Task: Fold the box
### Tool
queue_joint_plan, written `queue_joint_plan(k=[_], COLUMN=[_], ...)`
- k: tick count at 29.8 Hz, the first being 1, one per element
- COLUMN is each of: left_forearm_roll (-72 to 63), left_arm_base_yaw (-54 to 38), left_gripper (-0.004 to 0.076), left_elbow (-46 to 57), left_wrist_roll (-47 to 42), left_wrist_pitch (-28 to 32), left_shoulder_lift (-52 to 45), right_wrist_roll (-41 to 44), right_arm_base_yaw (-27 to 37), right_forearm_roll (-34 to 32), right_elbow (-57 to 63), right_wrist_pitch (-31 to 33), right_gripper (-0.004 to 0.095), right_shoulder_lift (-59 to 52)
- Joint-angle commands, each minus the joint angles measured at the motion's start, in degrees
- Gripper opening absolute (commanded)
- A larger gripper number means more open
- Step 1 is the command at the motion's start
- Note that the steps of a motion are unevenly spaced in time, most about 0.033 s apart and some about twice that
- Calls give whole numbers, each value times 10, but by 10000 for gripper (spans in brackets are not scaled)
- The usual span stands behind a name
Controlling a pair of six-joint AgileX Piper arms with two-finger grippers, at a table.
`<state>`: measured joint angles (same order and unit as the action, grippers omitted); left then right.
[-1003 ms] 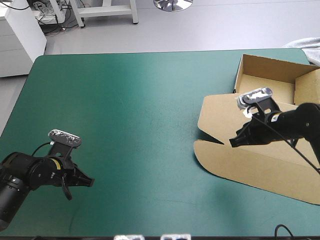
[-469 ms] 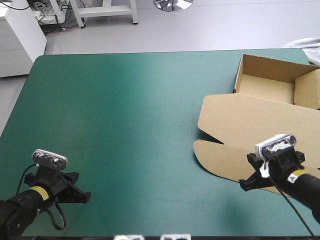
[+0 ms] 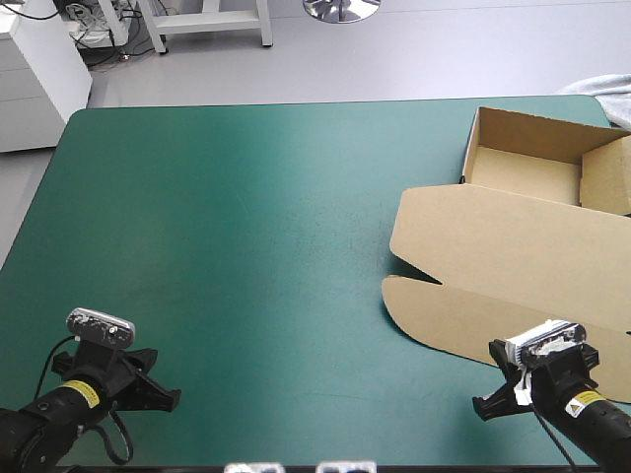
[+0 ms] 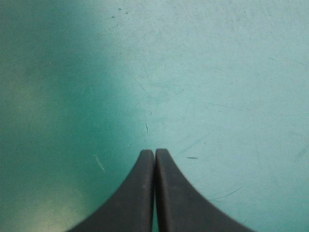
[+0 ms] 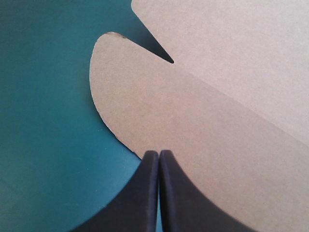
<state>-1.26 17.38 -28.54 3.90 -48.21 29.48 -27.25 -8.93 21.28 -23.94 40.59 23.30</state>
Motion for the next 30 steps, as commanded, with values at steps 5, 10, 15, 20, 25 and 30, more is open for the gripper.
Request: queue_joint_plan(k=[5,10,15,20,25,30], left_forearm_roll=[0,-1,-4,-4,-4,-4], left_arm_base_yaw=[-1,-1,-1,-1,-1,-1], left_gripper=[-10,-10,-10,-10,-10,-10], left_elbow=[-2,9,10,10,10,10], left_wrist_roll=[8,8,8,8,8,2], left_wrist_pitch=[38,43,41,41,41,41], left_shoulder_lift=[2,2,2,2,2,2], right_wrist_roll=[-3,-3,-2,0,0,0], right_arm_base_yaw=[0,0,0,0,0,0], right_forearm_roll=[13,13,13,13,13,13], right_elbow=[-15,-9,-8,-8,-8,-8], right_wrist_pitch=[20,21,19,19,19,19], right_gripper=[-13,-13,-14,-14,-14,-14], right_shoulder_lift=[-1,-1,-1,-1,-1,-1])
